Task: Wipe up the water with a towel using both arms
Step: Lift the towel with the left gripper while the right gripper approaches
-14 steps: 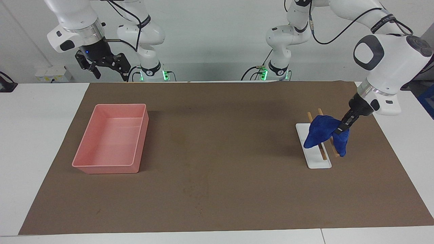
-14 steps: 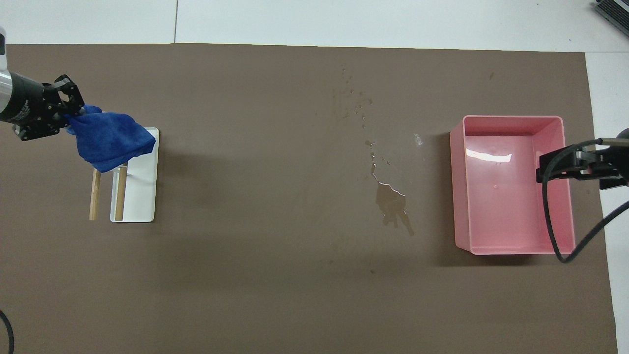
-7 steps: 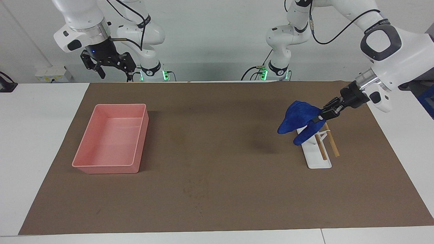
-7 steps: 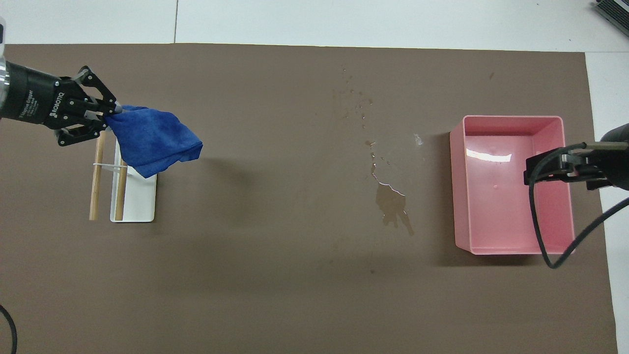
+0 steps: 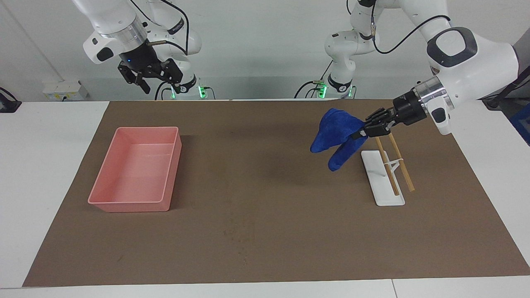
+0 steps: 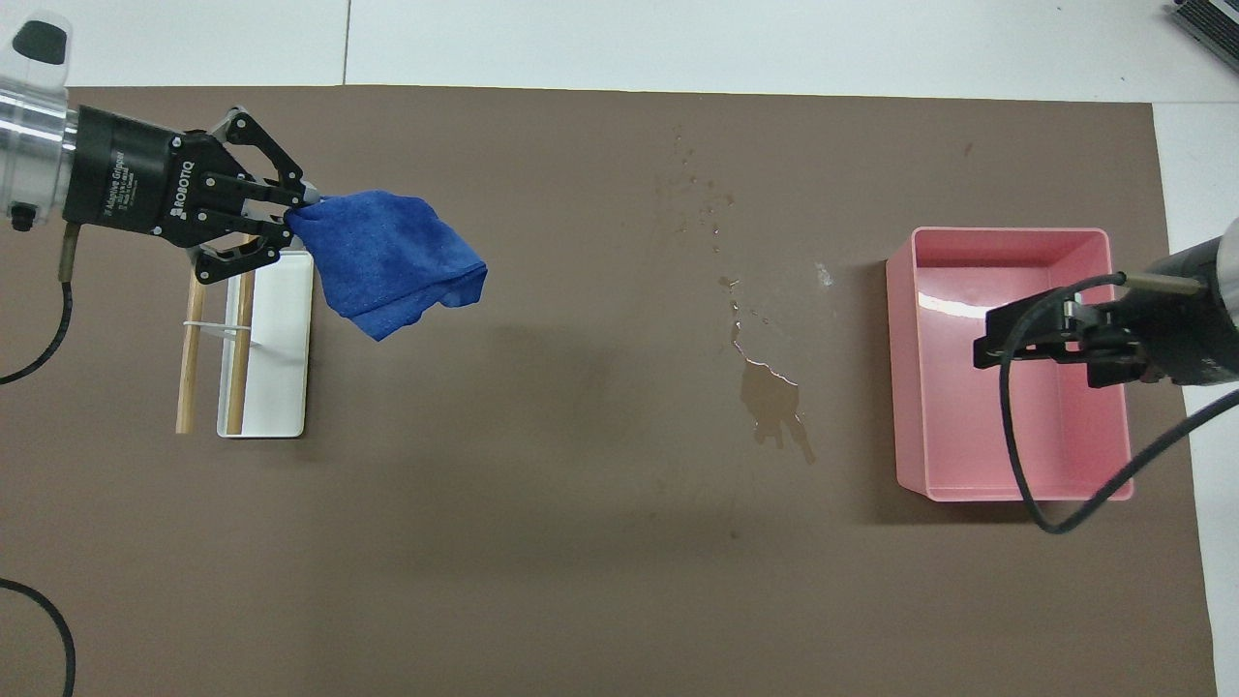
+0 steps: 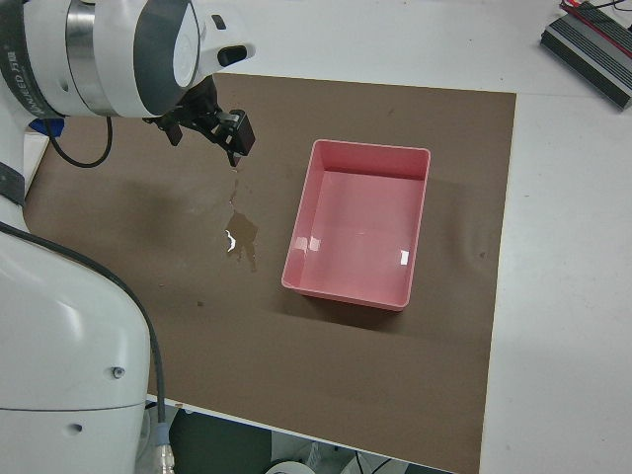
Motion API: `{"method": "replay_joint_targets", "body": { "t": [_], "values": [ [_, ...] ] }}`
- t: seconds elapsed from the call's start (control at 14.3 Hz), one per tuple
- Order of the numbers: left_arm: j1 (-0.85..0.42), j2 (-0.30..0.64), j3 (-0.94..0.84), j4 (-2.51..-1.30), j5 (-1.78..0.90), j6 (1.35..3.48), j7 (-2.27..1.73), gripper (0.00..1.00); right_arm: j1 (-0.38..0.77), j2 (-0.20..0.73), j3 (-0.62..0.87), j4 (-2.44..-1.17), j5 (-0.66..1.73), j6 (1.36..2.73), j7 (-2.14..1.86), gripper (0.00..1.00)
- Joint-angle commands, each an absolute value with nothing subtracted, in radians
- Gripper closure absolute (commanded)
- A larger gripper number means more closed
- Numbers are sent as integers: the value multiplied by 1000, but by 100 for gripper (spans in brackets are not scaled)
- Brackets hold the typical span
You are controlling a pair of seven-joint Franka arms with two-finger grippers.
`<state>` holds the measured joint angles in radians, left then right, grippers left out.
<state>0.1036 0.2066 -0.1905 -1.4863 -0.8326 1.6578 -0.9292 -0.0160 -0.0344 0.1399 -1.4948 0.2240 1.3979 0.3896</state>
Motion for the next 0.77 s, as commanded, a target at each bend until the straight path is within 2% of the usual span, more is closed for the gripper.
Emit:
{"method": "replay_joint_targets", "body": {
  "t": [0.0,0.49,0.7],
  "values": [
    [94,202,-213,-1480,-887,1692,-1011,100,-21,-57,164,-1519,331,1420,576,0],
    [49,190,-288,-1486,-925,1724,-1097,100,153,-28,181,-1517,486,1646,1176,0],
    [28,170,-290,-1497,-927,1724,-1101,100,218,24,181,-1497,506,1745,1360,0]
  ]
}}
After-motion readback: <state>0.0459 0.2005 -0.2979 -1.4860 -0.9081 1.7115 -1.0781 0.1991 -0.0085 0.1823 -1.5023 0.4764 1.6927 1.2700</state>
